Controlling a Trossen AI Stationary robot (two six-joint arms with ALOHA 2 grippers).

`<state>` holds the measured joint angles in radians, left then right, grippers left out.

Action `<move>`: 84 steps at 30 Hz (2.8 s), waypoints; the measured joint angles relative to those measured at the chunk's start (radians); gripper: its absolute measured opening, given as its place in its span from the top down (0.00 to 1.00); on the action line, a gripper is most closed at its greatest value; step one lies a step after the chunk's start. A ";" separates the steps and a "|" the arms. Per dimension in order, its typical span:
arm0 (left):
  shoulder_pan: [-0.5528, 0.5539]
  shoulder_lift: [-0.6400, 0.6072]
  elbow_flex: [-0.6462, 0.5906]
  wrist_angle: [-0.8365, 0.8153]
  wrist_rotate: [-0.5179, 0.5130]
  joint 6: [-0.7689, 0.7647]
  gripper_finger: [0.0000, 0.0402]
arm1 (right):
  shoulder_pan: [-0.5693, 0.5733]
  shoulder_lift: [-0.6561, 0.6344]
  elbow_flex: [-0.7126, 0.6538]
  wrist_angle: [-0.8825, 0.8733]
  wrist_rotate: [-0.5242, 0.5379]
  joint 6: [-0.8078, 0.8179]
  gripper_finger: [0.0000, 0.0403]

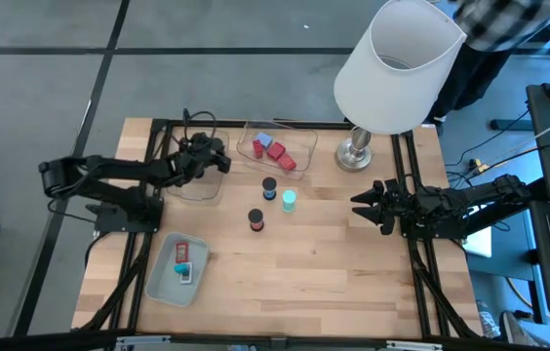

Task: Pick & Place Office items
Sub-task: Put the orange hourglass into the left transparent bin, then put the pink hourglass into the left transparent bin

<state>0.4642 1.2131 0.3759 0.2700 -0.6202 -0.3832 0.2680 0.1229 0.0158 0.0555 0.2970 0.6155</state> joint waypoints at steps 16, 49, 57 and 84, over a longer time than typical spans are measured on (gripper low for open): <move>0.005 0.017 0.000 0.050 -0.022 0.065 0.32 | 0.000 0.000 0.000 0.000 0.000 0.000 0.44; -0.639 0.018 0.002 0.306 0.275 0.332 0.22 | 0.000 0.000 0.000 0.000 0.000 0.000 0.44; -0.647 0.159 0.070 0.304 0.279 0.266 0.17 | 0.000 0.000 0.000 0.000 0.000 0.000 0.44; -0.597 0.287 0.117 0.242 0.352 0.071 0.11 | 0.000 0.000 0.000 0.000 0.000 0.000 0.44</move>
<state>-0.1326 1.5005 0.4931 0.5115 -0.2684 -0.3126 0.2680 0.1227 0.0158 0.0559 0.2974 0.6155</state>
